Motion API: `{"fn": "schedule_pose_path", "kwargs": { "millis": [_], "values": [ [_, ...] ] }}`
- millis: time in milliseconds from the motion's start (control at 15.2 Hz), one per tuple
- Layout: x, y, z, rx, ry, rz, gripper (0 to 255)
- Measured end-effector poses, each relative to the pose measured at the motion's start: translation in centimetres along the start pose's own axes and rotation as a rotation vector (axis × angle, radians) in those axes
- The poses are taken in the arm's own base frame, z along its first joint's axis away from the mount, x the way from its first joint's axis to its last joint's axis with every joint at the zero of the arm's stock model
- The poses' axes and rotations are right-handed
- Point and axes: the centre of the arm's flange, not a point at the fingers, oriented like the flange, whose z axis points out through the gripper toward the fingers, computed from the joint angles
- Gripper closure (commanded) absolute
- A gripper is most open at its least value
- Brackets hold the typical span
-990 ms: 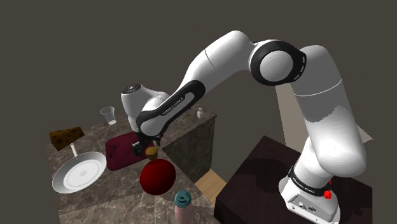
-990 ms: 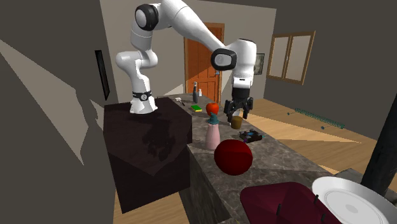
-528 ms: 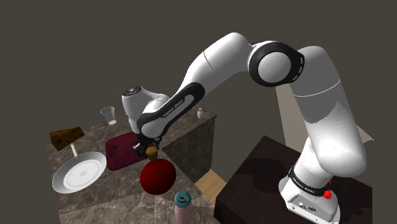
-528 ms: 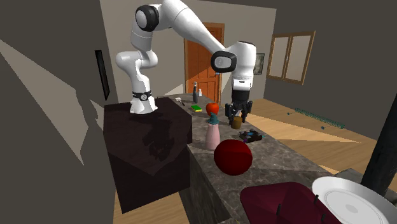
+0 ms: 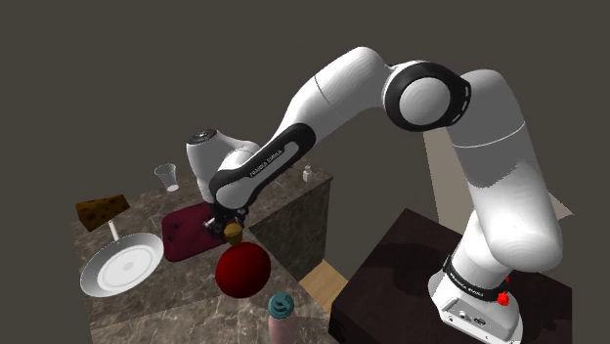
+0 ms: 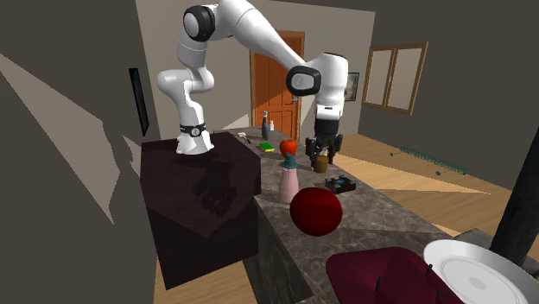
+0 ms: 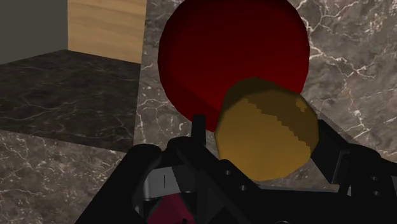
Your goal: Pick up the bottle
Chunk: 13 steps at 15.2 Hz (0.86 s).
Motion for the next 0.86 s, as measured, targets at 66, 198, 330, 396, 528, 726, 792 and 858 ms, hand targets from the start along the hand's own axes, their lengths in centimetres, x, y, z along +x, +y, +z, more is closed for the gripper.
{"fn": "schedule_pose_path", "kwargs": {
  "millis": [66, 198, 330, 396, 528, 726, 792, 858],
  "values": [
    [0.0, -0.1, -0.5, 0.0, 0.0, 0.0, 255],
    [0.1, 0.0, -1.6, 0.0, 0.0, 0.0, 255],
    [0.0, 0.0, -2.6, 0.0, 0.0, 0.0, 255],
    [0.0, 0.0, -3.1, 0.0, 0.0, 0.0, 255],
    [0.2, 0.0, -4.2, 0.0, 0.0, 0.0, 255],
    [0.2, 0.0, -5.8, 0.0, 0.0, 0.0, 255],
    [0.0, 0.2, -6.3, 0.0, 0.0, 0.0, 255],
    [0.0, 0.2, -6.6, 0.0, 0.0, 0.0, 255]
  ]
}}
